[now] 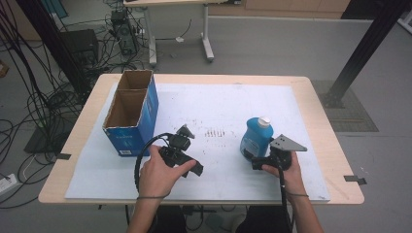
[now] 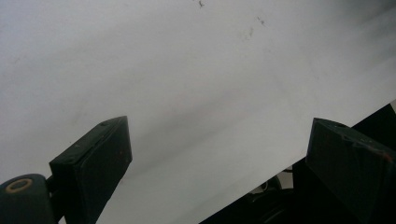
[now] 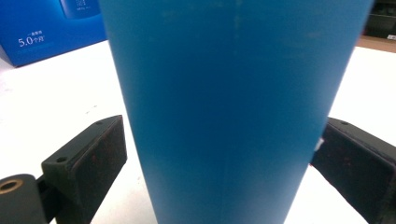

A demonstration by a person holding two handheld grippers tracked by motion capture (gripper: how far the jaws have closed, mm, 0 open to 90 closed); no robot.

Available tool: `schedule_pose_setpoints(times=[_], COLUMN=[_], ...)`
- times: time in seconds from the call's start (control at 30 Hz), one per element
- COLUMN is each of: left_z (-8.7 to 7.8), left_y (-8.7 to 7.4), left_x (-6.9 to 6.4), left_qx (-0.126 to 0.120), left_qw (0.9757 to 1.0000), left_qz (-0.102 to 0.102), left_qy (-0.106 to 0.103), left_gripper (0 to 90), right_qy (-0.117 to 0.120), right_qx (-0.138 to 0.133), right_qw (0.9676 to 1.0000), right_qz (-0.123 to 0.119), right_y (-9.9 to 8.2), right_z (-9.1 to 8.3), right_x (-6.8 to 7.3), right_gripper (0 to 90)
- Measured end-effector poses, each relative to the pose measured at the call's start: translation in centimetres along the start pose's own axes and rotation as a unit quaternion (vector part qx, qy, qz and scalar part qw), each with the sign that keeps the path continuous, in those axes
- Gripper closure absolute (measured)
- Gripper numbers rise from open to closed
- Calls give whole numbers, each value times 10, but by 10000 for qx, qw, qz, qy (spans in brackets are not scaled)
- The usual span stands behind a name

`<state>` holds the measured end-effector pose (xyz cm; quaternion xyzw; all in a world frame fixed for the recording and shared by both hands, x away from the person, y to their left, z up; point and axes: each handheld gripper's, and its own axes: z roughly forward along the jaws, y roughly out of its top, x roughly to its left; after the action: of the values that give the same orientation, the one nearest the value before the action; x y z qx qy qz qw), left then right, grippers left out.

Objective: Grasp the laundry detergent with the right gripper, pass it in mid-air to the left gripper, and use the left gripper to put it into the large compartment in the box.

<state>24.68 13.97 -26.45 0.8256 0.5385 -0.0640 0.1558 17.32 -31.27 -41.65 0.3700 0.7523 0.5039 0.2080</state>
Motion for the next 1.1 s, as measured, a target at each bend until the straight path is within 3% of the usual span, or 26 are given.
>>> schedule_pose_setpoints(times=[1.1], left_z=[0], left_y=[-1], left_x=[-1], left_qx=[-10], left_qw=[10000], left_qz=[-19], left_qy=[34], left_gripper=[71], right_qy=[-10], right_qx=[-9], right_qw=[10000], right_qz=[13], right_y=[0], right_z=[0], right_x=[1], right_gripper=[46])
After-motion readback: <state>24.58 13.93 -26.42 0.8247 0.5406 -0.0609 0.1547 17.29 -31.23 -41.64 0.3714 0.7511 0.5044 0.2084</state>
